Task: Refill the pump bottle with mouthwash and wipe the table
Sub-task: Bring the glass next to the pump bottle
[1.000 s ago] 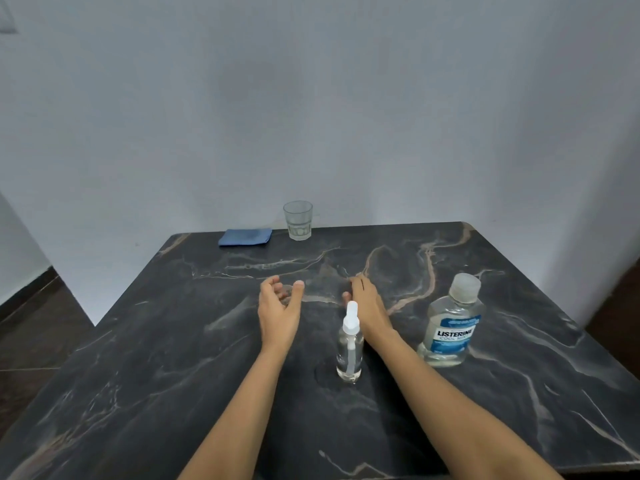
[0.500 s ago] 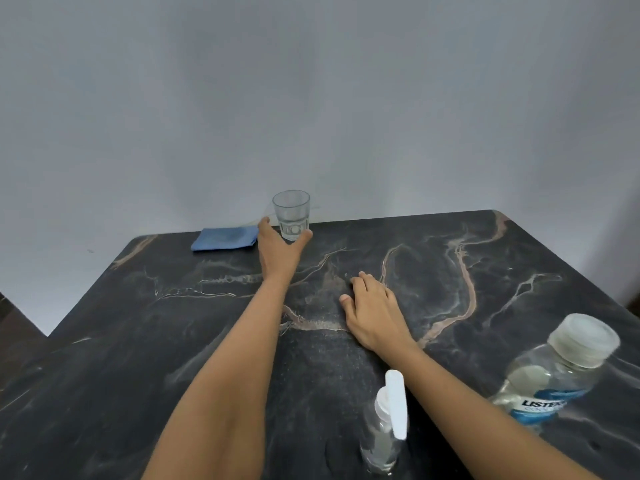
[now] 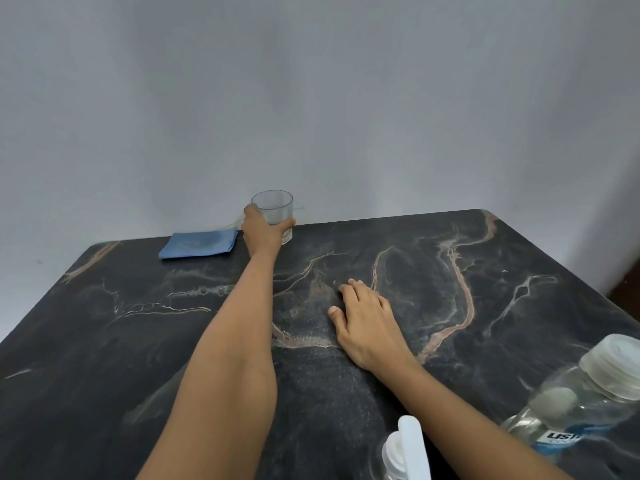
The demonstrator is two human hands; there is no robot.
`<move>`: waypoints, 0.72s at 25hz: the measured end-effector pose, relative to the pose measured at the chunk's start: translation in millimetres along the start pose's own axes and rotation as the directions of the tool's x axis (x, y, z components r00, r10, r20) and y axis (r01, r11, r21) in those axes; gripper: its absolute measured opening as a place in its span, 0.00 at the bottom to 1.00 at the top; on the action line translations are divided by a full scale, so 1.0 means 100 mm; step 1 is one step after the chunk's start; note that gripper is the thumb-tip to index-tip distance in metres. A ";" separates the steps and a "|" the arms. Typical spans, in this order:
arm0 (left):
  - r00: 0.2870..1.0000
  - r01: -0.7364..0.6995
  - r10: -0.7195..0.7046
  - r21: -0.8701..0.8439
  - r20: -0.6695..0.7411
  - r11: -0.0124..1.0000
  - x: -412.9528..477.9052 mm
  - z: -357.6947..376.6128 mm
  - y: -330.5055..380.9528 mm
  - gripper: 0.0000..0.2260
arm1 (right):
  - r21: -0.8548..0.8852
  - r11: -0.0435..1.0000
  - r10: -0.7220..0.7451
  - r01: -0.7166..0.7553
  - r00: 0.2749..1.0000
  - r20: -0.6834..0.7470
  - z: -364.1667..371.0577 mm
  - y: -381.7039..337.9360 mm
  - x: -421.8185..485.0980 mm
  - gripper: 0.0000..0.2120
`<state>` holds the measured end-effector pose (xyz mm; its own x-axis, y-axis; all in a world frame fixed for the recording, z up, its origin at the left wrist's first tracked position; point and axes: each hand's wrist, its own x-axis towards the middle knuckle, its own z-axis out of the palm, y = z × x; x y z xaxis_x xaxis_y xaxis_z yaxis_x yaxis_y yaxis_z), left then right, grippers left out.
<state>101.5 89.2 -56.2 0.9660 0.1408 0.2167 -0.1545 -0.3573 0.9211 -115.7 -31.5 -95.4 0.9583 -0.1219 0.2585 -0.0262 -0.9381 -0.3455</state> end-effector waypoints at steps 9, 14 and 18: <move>0.993 -0.115 0.109 -0.134 -0.049 0.984 -0.78 -0.68 0.45 0.38 | 0.028 1.000 0.005 -0.005 1.000 0.017 -0.06 -0.03 -0.01 0.19; 0.993 -0.118 0.118 -0.113 -0.012 0.987 -1.79 -1.39 0.68 0.38 | 0.133 0.990 0.037 -0.043 0.998 0.047 -0.19 -0.10 -0.08 0.15; 0.997 -0.073 0.071 -0.075 -0.021 0.995 -2.60 -1.74 0.63 0.40 | 0.306 0.948 0.052 -0.082 0.993 0.104 -0.32 -0.15 -0.27 0.13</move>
<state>-195.5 190.6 1.3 0.9480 0.1344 0.2886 -0.2395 -0.2961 0.9246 -150.7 -24.4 -68.5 0.9801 -0.1358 0.1447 -0.0158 -0.7805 -0.6250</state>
